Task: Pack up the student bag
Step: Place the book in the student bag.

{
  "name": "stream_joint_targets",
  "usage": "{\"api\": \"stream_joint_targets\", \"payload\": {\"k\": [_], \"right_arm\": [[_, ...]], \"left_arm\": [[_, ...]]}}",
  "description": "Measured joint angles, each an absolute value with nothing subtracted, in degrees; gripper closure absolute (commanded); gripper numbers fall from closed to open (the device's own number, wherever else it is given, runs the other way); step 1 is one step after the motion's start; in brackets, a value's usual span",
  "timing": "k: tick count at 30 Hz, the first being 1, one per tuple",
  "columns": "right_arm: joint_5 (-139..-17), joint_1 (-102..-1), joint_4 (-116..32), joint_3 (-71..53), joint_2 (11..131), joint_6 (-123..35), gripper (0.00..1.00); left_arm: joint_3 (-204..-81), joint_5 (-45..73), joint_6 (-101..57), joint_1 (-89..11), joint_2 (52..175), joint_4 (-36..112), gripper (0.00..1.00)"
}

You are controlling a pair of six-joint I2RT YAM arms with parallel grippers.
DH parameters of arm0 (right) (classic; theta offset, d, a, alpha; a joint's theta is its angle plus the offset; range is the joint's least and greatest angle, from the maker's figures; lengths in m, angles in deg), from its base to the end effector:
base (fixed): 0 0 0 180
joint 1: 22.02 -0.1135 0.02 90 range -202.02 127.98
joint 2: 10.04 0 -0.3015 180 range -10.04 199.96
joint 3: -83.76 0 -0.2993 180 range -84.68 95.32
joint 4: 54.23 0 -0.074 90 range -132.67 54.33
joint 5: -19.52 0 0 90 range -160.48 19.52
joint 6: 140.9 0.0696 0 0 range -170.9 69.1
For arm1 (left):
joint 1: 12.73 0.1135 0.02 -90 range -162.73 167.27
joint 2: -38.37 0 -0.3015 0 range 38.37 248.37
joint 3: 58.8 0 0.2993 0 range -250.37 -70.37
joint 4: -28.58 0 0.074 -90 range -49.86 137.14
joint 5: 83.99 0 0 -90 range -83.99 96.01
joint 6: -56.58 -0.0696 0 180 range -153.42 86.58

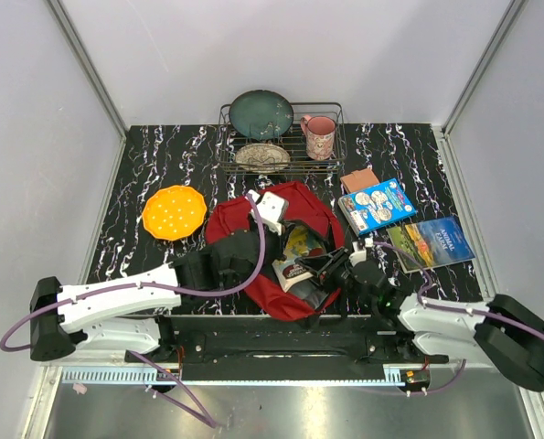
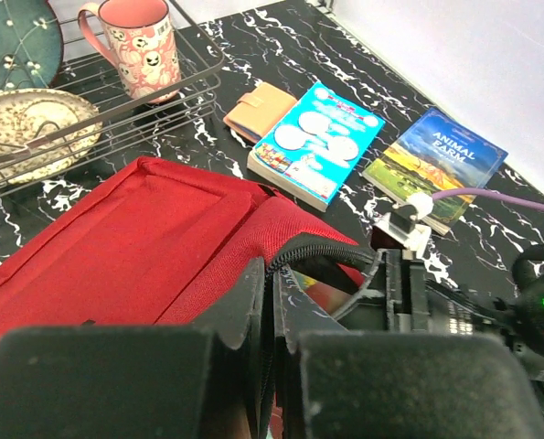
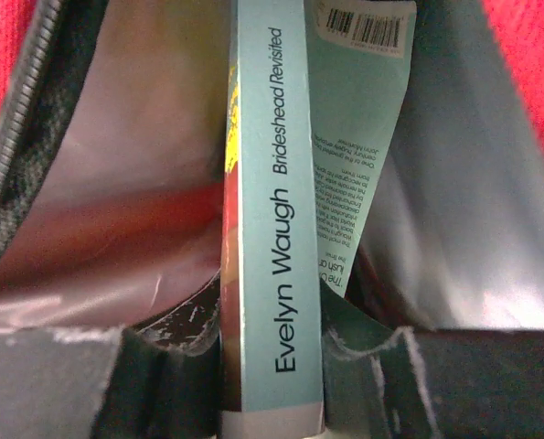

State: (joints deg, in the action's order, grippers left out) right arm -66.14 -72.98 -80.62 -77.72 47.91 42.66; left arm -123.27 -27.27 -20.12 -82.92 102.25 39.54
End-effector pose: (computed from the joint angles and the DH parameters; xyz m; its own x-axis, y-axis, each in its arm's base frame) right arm 0.1495 0.1760 0.1466 -0.7178 0.6949 0.0435 0.1870 0.1324 0.9734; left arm 0.1432 -0.2849 0.3635 -0.1982 -0.0172 -0.9800 0.5734 0.8089 -0.1302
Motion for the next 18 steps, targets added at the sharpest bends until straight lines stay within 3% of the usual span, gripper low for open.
{"api": "stream_joint_targets", "payload": {"k": [11, 14, 18], "right_arm": [[-60.4, -73.0, -97.8, -70.7, 71.1, 43.4, 0.98], [-59.3, -73.0, -103.5, -69.2, 77.5, 43.4, 0.89], [-59.0, -73.0, -108.0, -66.7, 84.5, 43.8, 0.87]], "left_arm": [[-123.2, -26.4, -20.1, -84.5, 102.1, 37.6, 1.00], [-123.1, -26.3, -20.3, -84.7, 101.4, 37.5, 1.00], [-122.3, -26.5, -21.5, -84.8, 99.8, 37.8, 1.00]]}}
